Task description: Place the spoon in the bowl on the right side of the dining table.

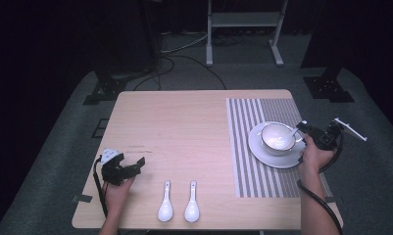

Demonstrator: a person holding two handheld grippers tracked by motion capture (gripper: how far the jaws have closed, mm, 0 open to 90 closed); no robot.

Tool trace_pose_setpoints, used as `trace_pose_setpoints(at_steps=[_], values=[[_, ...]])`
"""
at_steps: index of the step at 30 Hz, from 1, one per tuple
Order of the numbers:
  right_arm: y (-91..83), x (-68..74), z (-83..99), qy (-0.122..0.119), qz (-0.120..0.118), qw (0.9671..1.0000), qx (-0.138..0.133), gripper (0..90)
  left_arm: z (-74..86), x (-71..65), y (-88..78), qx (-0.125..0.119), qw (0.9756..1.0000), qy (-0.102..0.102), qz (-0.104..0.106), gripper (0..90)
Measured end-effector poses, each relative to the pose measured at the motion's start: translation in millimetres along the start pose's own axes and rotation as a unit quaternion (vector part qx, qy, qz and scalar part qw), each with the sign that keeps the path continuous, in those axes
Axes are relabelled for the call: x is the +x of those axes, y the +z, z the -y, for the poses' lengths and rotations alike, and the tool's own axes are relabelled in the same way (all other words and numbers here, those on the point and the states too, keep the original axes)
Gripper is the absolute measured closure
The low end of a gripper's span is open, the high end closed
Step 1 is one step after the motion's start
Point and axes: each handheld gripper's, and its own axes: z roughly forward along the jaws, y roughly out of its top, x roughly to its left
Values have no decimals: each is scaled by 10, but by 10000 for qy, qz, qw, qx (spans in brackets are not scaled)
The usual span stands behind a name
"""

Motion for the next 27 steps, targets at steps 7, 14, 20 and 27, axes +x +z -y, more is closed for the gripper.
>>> trace_pose_setpoints(at_steps=[7,14,20,27], values=[[27,-37,37,-50,51,10000,30,849,0,1,0,-1,10000,-1,2,47],[62,-42,76,-170,72,9998,79,849,0,0,0,-4,10000,-2,4,47],[62,-55,89,-243,58,9996,105,840,0,2,0,-1,10000,-4,6,47],[55,-82,96,-403,-22,9990,175,787,0,-1,-1,5,10000,6,0,47]])
